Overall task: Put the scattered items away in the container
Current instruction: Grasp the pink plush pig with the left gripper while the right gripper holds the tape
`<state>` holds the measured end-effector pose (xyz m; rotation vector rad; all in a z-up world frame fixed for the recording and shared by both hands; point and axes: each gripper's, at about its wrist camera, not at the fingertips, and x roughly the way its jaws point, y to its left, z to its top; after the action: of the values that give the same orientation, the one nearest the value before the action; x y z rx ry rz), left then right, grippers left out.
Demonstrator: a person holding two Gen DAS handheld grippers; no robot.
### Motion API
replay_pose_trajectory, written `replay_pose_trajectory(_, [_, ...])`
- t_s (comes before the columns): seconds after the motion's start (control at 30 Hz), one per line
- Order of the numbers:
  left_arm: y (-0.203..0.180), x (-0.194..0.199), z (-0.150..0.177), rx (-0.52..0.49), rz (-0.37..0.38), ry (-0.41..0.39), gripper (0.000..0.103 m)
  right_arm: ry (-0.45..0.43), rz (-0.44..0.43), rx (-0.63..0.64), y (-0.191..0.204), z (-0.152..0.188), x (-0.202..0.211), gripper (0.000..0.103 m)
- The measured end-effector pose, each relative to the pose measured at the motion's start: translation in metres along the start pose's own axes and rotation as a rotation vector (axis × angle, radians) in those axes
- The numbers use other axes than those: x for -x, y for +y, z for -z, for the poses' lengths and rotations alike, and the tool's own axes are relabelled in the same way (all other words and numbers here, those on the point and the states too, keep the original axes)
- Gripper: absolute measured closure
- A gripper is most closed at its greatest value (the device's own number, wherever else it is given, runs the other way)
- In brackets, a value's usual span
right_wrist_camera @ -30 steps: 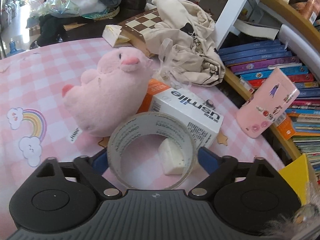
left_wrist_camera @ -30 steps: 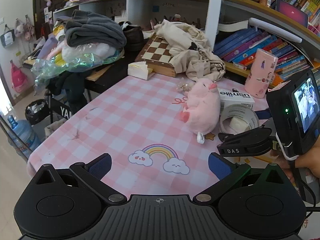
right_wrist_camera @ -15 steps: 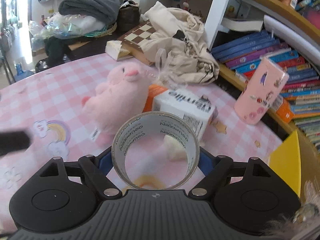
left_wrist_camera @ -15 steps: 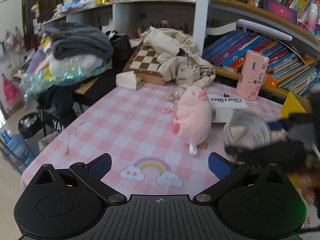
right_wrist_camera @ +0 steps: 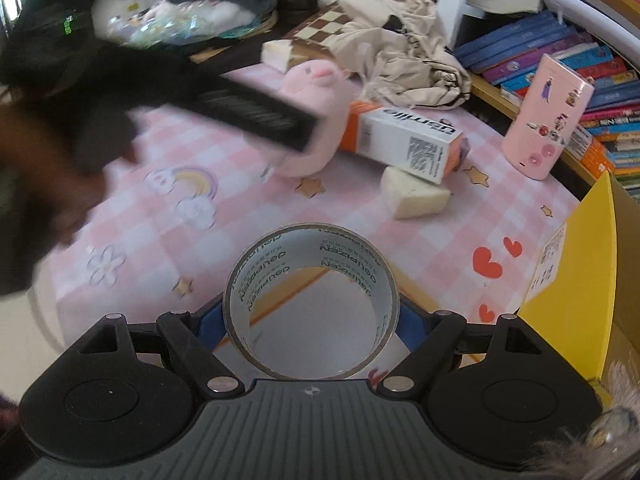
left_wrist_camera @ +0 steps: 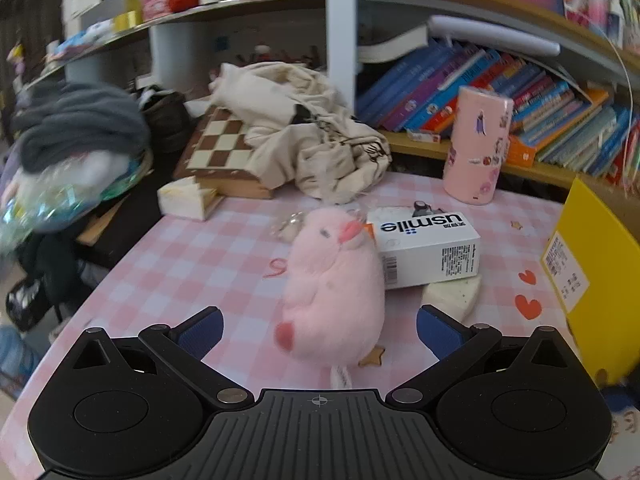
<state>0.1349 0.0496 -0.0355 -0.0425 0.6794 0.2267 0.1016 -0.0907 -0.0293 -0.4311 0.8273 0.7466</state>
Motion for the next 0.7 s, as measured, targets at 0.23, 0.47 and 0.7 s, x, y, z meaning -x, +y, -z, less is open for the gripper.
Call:
replay_pose_trajectory(0.23, [-0.015,-0.035,-0.007,-0.102,-0.038,0.019,0.0,-0.003,0.004,0.024,-0.002,0.007,0.009,0.021])
replay_pose_trajectory(0.47, [-0.011,-0.056,-0.004,-0.052,-0.012,0.088,0.024,0.012,0.024,-0.017,-0.012,0.011,0.01,0.021])
replay_pose_trajectory(0.7, [0.006,-0.053,0.0,0.028,0.052,0.119,0.042,0.008,0.036,-0.031,-0.011,0.012,0.012,0.021])
